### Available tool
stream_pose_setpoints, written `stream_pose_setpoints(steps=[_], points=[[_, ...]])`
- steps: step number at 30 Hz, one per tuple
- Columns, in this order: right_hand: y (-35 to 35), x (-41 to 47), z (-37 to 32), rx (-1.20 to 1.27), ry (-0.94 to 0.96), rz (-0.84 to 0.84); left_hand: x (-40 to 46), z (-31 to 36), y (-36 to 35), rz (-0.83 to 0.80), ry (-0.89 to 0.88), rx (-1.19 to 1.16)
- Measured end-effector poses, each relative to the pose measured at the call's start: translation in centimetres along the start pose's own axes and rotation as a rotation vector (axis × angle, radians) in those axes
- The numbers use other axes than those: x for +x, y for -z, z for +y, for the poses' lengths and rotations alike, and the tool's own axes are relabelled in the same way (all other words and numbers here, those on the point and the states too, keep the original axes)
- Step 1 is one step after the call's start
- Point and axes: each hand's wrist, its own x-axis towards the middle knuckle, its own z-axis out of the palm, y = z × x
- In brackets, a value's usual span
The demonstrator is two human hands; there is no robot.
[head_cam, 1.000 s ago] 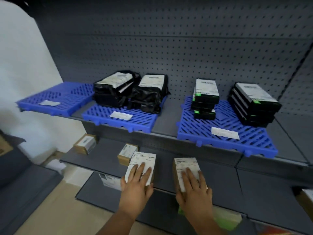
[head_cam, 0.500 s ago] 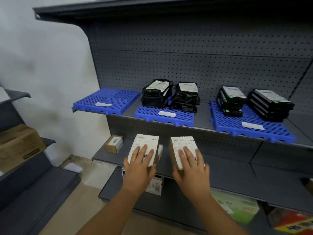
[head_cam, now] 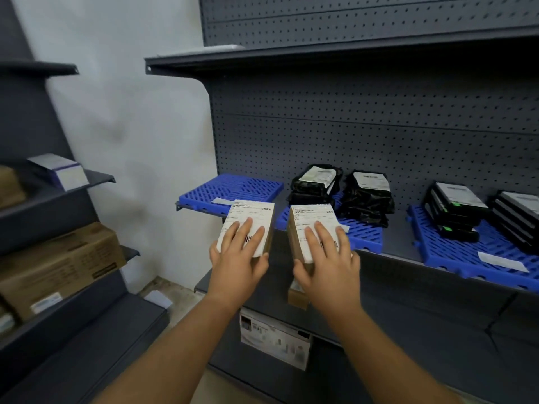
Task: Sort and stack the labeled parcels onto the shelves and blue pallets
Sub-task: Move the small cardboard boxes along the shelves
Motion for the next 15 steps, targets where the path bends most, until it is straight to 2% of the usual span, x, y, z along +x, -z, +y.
stream_pose_setpoints(steps=[9, 15], points=[[-2.9, 8.9, -3.7, 0.08, 0.051, 0.038, 6.6, -3.8, 2.5, 0.002, 0.067, 0.097], [-5.6, 13.7, -5.7, 0.076, 0.051, 0.003, 11.5, -6.5, 1.8, 0.017, 0.103, 0.107]])
